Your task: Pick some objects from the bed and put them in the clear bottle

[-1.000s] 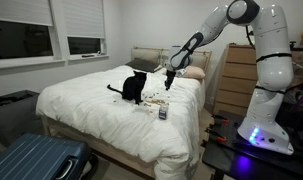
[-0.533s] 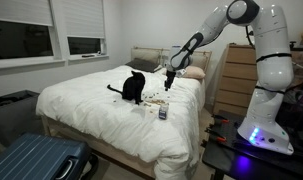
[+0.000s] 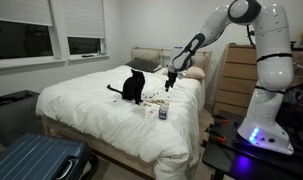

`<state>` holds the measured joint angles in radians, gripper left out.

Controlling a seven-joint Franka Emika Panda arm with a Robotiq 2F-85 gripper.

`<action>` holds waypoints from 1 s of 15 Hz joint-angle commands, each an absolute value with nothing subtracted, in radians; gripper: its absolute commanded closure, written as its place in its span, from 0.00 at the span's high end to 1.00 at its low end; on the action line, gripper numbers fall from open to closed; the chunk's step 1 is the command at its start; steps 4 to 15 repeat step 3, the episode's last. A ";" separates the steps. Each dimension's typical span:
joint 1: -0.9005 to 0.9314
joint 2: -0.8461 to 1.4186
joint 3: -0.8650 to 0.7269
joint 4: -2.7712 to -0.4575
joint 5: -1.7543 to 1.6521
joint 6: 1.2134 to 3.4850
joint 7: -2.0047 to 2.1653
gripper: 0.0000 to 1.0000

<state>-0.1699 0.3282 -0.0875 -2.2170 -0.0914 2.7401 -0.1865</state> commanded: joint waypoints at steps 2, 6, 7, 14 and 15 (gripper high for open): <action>-0.162 0.319 -0.098 -2.234 -0.090 2.743 -0.175 1.00; -0.161 0.320 -0.098 -2.234 -0.090 2.743 -0.175 1.00; -0.161 0.320 -0.098 -2.234 -0.090 2.743 -0.175 1.00; -0.161 0.320 -0.098 -2.234 -0.090 2.743 -0.175 1.00; -0.161 0.320 -0.098 -2.234 -0.090 2.743 -0.175 1.00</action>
